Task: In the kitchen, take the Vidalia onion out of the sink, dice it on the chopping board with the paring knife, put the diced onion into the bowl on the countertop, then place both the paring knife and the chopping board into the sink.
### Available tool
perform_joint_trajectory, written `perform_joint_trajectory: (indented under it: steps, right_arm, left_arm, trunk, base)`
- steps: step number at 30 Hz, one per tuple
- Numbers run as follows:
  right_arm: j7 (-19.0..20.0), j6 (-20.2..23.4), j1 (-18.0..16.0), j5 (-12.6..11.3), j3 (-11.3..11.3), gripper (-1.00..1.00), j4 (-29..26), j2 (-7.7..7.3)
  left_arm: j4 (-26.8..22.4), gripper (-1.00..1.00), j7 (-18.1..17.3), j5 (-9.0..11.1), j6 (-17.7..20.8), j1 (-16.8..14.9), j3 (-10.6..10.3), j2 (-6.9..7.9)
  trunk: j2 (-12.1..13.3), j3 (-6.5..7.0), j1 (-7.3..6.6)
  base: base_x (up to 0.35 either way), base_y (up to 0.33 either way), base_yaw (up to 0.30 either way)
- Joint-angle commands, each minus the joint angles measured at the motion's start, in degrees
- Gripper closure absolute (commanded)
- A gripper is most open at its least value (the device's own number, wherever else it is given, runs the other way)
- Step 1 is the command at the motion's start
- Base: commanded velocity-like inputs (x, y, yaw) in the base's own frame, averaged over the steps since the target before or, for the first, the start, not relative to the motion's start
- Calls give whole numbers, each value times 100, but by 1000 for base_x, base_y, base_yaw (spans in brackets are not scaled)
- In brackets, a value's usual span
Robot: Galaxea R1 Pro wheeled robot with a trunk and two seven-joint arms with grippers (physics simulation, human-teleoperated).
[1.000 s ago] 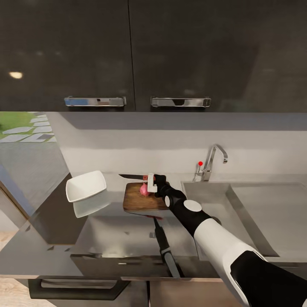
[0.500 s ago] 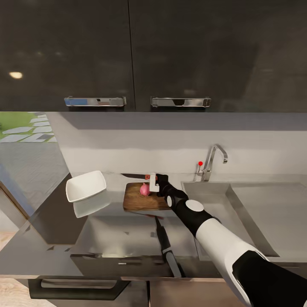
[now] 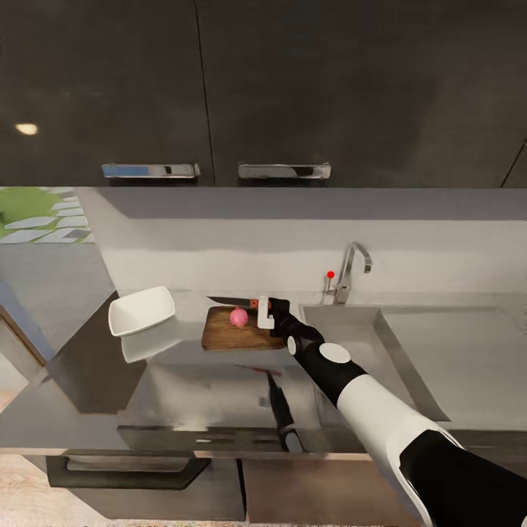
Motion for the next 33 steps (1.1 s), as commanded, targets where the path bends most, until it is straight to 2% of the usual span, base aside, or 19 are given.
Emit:
perform_joint_trajectory:
  steps: [1,33]
  right_arm:
    - [12,35,-5,45,17,100,-12,-5]
    - [-136,38,-5,29,24,100,53,-3]
  left_arm:
    - [12,-100,11,49,-1,-8,-48,-4]
    - [13,-100,11,49,-1,-8,-48,-4]
  trunk:
    - [-12,-12,3]
    - [-12,-12,3]
  base:
    - [-57,-61,0]
    - [-3,-4,0]
